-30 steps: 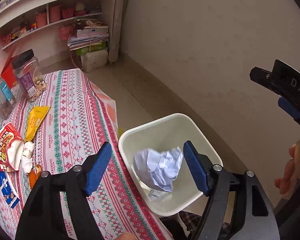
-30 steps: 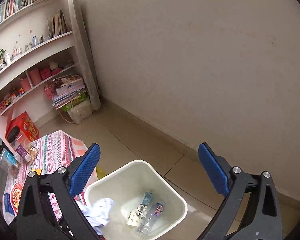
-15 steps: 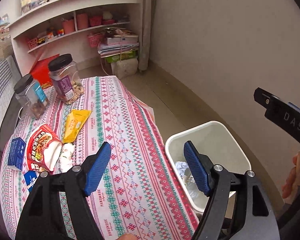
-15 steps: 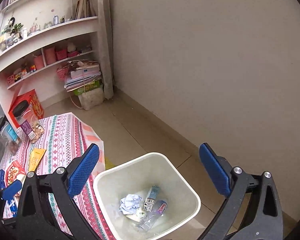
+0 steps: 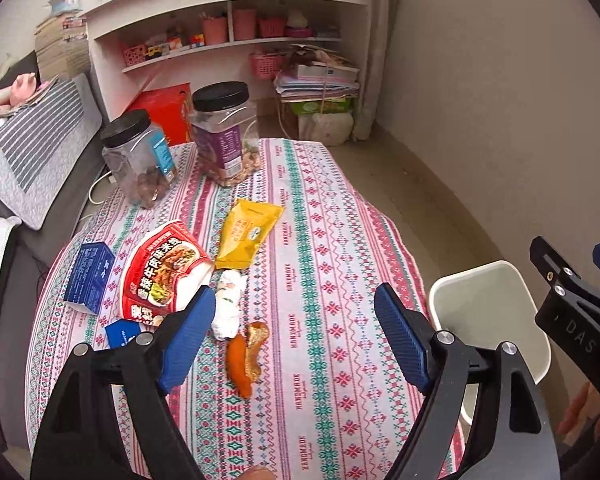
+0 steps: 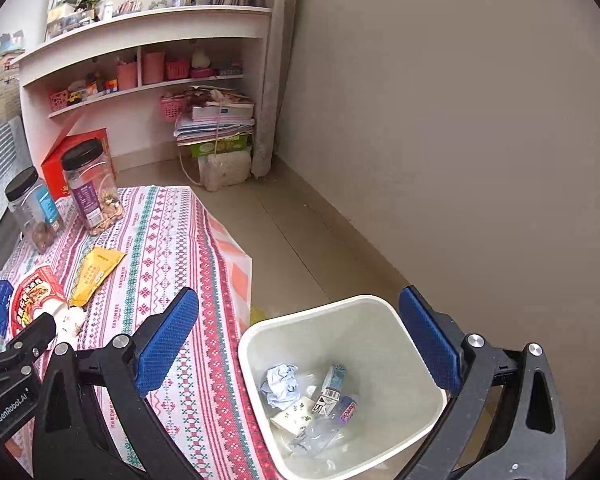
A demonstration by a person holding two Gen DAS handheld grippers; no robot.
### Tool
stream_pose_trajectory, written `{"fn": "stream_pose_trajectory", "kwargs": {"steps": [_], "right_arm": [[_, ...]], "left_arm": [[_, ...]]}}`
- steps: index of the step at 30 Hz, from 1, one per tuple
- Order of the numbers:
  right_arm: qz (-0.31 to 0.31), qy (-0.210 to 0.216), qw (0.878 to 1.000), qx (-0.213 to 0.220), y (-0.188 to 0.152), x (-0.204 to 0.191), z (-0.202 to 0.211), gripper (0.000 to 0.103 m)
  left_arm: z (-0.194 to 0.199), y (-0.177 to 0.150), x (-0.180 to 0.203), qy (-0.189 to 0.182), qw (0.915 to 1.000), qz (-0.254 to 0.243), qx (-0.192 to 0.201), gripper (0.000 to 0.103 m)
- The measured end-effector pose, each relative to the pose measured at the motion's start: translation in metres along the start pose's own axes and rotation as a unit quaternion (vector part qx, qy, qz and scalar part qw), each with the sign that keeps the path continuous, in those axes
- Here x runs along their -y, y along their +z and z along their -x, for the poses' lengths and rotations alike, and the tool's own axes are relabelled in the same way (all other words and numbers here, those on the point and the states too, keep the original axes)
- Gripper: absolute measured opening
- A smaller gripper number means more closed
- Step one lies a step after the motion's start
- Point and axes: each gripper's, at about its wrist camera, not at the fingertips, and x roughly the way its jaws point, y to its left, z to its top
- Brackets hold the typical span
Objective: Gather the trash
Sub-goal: 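Grasp the blue biscuit box with the left gripper while the right gripper grasps the orange peel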
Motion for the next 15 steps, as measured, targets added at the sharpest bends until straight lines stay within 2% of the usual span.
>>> {"fn": "stream_pose_trajectory", "kwargs": {"steps": [8,15], "right_arm": [[0.014,0.05,0.998,-0.041,-0.005,-0.046,-0.016,0.096],[0.042,0.088,0.992,-0.085,-0.016,-0.099,-0.034,0.096]], "left_arm": [[-0.023,-0.013,-0.055,0.074,0.9958,0.027,-0.047,0.083],[-0.066,-0.034,-0.116,0.137,0.9812,0.059,-0.122,0.084]]}}
